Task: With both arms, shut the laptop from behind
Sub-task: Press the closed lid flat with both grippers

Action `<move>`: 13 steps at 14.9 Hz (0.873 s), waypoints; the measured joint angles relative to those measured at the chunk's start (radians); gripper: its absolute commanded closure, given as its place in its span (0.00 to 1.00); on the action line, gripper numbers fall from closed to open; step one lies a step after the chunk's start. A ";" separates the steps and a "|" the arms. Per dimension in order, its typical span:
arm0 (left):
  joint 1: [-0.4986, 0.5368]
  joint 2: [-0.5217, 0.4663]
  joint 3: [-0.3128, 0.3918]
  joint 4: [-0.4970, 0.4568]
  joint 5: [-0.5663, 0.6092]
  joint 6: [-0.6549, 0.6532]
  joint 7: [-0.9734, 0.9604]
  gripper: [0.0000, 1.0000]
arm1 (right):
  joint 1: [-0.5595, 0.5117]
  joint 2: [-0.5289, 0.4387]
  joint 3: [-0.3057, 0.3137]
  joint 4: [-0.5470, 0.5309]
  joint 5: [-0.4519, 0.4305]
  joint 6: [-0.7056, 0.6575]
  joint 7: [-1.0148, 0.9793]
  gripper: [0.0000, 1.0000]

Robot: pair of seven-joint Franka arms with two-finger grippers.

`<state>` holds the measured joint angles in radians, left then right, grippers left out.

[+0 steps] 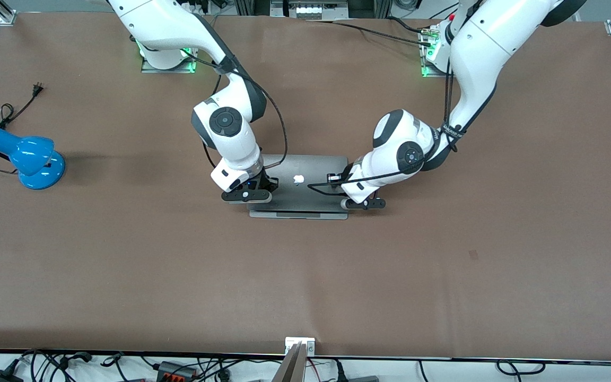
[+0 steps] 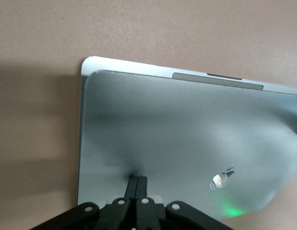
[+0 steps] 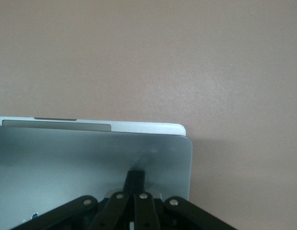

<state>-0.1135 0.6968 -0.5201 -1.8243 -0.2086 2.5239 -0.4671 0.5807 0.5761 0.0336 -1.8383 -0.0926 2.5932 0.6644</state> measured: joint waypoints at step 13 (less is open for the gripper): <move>-0.033 0.045 0.037 0.014 0.016 0.046 0.000 1.00 | 0.004 0.061 0.001 0.010 -0.001 0.046 0.000 1.00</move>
<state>-0.1464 0.7420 -0.4831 -1.8108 -0.1925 2.5696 -0.4671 0.5849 0.6373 0.0345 -1.8286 -0.0935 2.6392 0.6643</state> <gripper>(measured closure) 0.991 0.991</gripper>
